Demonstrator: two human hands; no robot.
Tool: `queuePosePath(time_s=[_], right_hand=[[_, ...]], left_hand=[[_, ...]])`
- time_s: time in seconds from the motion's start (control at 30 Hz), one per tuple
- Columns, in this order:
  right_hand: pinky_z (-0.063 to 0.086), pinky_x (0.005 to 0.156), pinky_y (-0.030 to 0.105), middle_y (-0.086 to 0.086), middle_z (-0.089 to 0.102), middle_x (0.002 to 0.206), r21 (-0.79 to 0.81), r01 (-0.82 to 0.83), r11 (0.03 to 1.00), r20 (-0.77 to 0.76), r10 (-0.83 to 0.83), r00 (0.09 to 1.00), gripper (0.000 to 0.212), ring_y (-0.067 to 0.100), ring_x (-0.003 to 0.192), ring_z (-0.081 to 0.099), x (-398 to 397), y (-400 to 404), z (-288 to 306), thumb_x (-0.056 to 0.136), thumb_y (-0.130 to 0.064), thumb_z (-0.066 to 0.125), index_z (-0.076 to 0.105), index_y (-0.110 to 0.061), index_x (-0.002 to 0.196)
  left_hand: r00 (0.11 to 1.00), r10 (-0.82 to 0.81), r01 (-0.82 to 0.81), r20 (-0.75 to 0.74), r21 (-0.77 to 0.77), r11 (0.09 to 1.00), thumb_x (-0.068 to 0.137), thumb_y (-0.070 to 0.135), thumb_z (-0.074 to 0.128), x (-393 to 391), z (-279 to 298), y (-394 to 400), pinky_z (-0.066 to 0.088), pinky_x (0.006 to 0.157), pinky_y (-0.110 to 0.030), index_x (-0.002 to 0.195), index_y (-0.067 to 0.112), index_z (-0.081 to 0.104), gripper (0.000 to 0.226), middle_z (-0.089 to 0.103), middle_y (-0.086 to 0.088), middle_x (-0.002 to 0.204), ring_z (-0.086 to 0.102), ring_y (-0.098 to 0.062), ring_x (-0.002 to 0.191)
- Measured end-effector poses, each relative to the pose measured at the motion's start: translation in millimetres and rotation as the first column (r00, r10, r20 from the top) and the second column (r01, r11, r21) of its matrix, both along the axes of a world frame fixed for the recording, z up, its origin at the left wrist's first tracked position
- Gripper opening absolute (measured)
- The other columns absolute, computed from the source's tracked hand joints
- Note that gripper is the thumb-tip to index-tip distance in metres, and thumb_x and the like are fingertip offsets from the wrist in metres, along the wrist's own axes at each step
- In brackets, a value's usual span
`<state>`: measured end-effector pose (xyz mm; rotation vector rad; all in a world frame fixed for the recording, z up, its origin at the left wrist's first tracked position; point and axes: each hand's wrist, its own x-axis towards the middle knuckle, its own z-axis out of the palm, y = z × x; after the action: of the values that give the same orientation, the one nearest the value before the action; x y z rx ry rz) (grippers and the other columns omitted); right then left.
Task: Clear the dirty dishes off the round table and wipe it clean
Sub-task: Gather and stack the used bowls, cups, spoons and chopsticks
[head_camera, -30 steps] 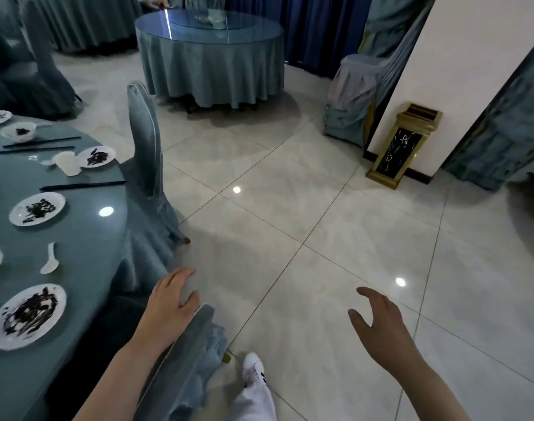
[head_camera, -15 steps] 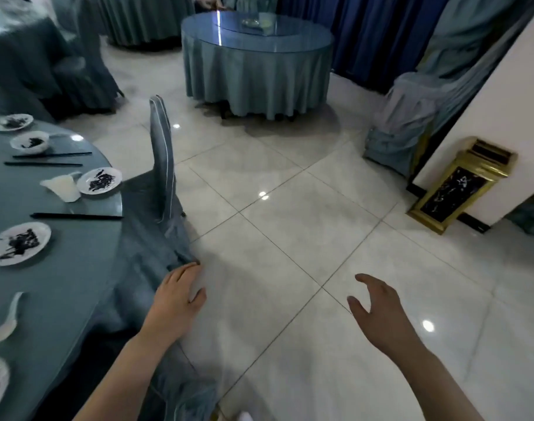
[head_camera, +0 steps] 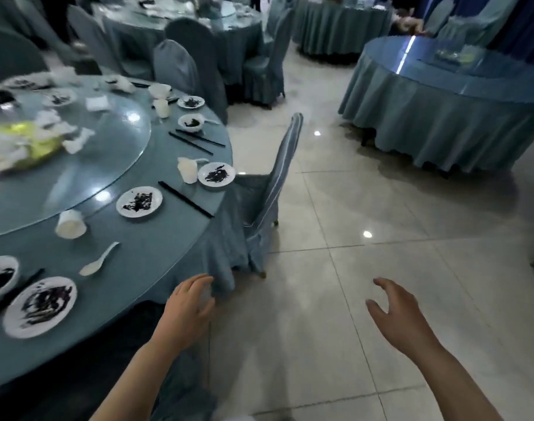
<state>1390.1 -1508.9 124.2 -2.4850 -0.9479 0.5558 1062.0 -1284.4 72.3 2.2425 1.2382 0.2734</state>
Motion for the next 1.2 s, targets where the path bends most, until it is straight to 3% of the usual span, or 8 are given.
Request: queuePosePath(time_s=[0.1,0.3,0.5,0.7,0.97,1.07,1.2], right_hand=[[0.034,0.109,0.039,0.000,0.047,0.143,0.018,-0.131,0.991,0.002,0.131,0.991,0.048,0.021,0.136,0.035,12.0,56.7,3.2,0.094,-0.030,0.058,0.044,-0.020,0.139],[0.034,0.110,0.038,0.001,0.049,0.142,0.070,-0.302,0.951,-0.010,0.303,0.953,0.046,0.023,0.133,0.040,6.5,176.0,-1.9,0.093,-0.027,0.060,0.047,-0.019,0.137],[0.036,0.106,0.036,0.003,0.050,0.139,0.048,-0.464,0.885,-0.018,0.465,0.885,0.047,0.022,0.129,0.042,-29.5,284.5,-3.3,0.094,-0.029,0.058,0.045,-0.019,0.138],[0.038,0.107,0.036,0.000,0.051,0.136,0.064,-0.596,0.800,-0.148,0.599,0.787,0.046,0.018,0.128,0.042,-76.8,361.3,-17.0,0.092,-0.029,0.061,0.048,-0.022,0.135],[0.035,0.109,0.036,0.002,0.049,0.140,-0.026,-0.780,0.626,-0.238,0.753,0.613,0.047,0.019,0.131,0.042,-141.6,473.3,-44.2,0.094,-0.027,0.059,0.046,-0.018,0.137],[0.037,0.107,0.034,-0.001,0.046,0.144,-0.075,-0.806,0.588,-0.299,0.758,0.580,0.048,0.018,0.130,0.044,-160.9,515.6,-56.4,0.094,-0.030,0.058,0.043,-0.022,0.139],[0.041,0.100,0.033,0.003,0.042,0.146,-0.113,-0.807,0.580,-0.390,0.721,0.573,0.057,0.020,0.129,0.045,-180.7,559.6,-76.2,0.094,-0.028,0.058,0.033,-0.021,0.145]], left_hand=[[0.992,0.126,-0.126,0.012,-0.001,0.992,0.087,0.033,0.057,-15.8,-3.9,9.8,0.033,0.112,-0.037,0.133,0.017,0.055,0.048,0.052,0.000,0.138,0.044,-0.021,0.131],[0.923,0.382,-0.383,0.047,0.026,0.923,0.086,0.015,0.068,-50.4,-11.1,47.9,0.035,0.109,-0.036,0.129,0.014,0.058,0.044,0.056,-0.003,0.132,0.049,-0.024,0.125],[0.851,0.525,-0.524,-0.021,0.032,0.851,0.088,0.019,0.066,-85.4,-15.8,94.4,0.032,0.110,-0.034,0.133,0.013,0.055,0.047,0.053,-0.003,0.137,0.046,-0.023,0.129],[0.771,0.634,-0.635,-0.056,0.013,0.773,0.083,0.023,0.064,-129.8,-20.4,125.8,0.038,0.107,-0.041,0.127,0.010,0.059,0.046,0.057,-0.008,0.130,0.051,-0.027,0.122],[0.445,0.891,-0.893,-0.085,-0.110,0.436,0.085,0.011,0.062,-174.0,-53.3,122.6,0.039,0.101,-0.037,0.124,0.009,0.059,0.040,0.057,-0.009,0.126,0.051,-0.027,0.118],[0.281,0.956,-0.957,-0.080,-0.093,0.273,0.084,0.009,0.063,-186.5,-64.1,125.8,0.038,0.100,-0.040,0.120,0.011,0.061,0.036,0.058,-0.013,0.122,0.049,-0.031,0.116],[0.080,0.990,-0.989,-0.119,-0.133,0.064,0.087,0.013,0.062,-197.2,-73.6,134.8,0.032,0.106,-0.044,0.135,0.005,0.046,0.051,0.048,-0.017,0.134,0.039,-0.032,0.125]])
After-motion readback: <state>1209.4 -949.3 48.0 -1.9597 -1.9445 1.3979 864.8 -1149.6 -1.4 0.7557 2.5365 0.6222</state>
